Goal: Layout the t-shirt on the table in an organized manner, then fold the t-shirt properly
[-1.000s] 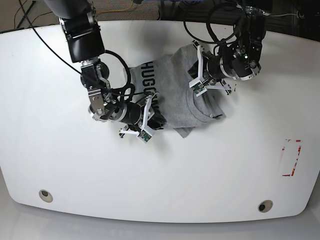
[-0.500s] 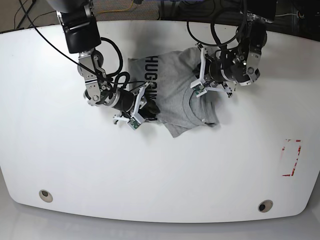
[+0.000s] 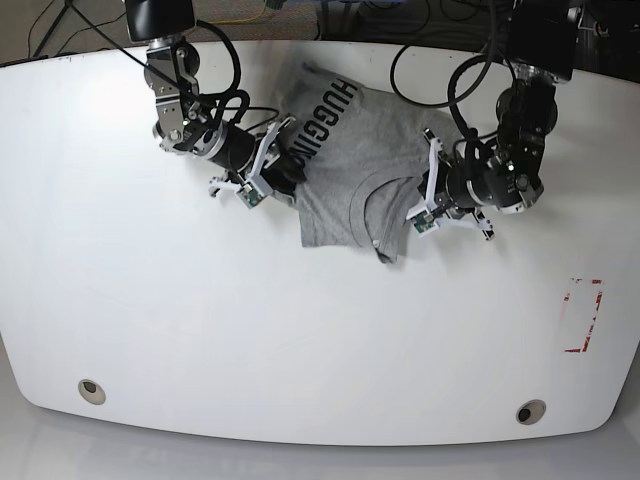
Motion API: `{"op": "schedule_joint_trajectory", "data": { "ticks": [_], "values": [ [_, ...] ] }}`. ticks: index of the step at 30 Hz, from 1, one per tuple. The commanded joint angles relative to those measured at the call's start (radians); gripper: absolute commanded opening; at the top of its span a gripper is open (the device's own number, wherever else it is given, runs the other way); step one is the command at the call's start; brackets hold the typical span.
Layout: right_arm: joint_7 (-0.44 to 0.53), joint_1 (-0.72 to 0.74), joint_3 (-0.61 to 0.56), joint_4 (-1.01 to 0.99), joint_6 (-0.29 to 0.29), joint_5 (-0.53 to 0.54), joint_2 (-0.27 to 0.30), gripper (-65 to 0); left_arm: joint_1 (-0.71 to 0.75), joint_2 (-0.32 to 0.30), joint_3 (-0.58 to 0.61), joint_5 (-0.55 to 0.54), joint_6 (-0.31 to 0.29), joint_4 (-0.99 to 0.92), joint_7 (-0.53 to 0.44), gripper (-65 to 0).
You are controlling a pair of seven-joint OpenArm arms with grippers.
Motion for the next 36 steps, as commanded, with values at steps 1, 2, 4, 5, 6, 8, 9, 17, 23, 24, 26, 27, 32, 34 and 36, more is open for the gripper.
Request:
{"op": "schedule_joint_trajectory", "data": {
  "ticks": [1,2,4,5,6,8,9,17,23,24,26,27,32,34,36],
  "values": [
    [-0.031,-0.029,-0.003,0.052,0.017,-0.011,-0.015,-52.8,-0.059,-0.004,-0.004,-0.011,-0.001,-0.021,-0.01,-60.8],
    [-0.038,-0.042,-0.003,0.073,0.017,-0.011,-0.015,-52.8,-0.079,-0.004,-0.004,-0.012,-0.001,-0.035,-0.01,-60.8],
    [-0.057,-0.056,-0.003,0.116,0.017,-0.01,-0.017,-52.8,-0.111,-0.001,-0.004,-0.012,-0.001,-0.052,-0.01,-60.8],
    [-0.063,-0.057,-0.003,0.125,0.017,-0.01,-0.018,-52.8,-0.115,-0.001,-0.004,-0.012,-0.001,-0.052,-0.01,-60.8],
    [-0.077,-0.06,-0.003,0.15,0.017,-0.01,-0.02,-52.8,-0.129,0.002,-0.004,-0.012,-0.001,-0.053,-0.009,-60.8],
    [-0.095,-0.059,-0.004,0.182,0.006,-0.01,-0.02,-52.8,-0.145,0.002,-0.007,-0.012,-0.001,-0.042,-0.004,-60.8],
    [-0.115,-0.056,-0.004,0.207,0.0,-0.01,-0.02,-52.8,-0.149,0.004,-0.01,-0.012,-0.001,-0.023,0.008,-60.8],
    [-0.166,0.024,-0.004,0.231,-0.002,-0.01,-0.014,-52.8,-0.086,0.059,-0.024,-0.037,-0.001,0.18,0.129,-60.8],
    [-0.167,0.096,-0.004,0.174,-0.002,-0.01,-0.014,-52.8,0.036,0.085,-0.087,-0.074,-0.001,0.295,0.171,-60.8],
    [-0.167,0.109,-0.004,0.17,-0.002,-0.01,-0.014,-52.5,0.072,0.088,-0.107,-0.086,-0.001,0.317,0.185,-60.8],
    [-0.169,0.115,-0.004,0.173,-0.003,-0.01,-0.014,-52.2,0.107,0.09,-0.125,-0.101,-0.001,0.332,0.195,-60.8],
    [-0.169,0.115,-0.004,0.179,-0.008,-0.01,-0.014,-52.2,0.13,0.09,-0.134,-0.115,-0.001,0.335,0.2,-60.8],
    [-0.204,0.11,-0.004,0.225,-0.022,-0.01,-0.009,-52.0,0.233,0.085,-0.188,-0.19,-0.001,0.337,0.197,-60.8],
    [-0.247,0.11,-0.004,0.243,-0.022,-0.01,-0.006,-52.0,0.277,0.086,-0.214,-0.216,-0.001,0.338,0.195,-60.8],
    [-0.29,0.109,-0.004,0.265,-0.022,-0.008,-0.006,-52.3,0.325,0.086,-0.233,-0.239,-0.001,0.338,0.195,-60.8]
  ]
}}
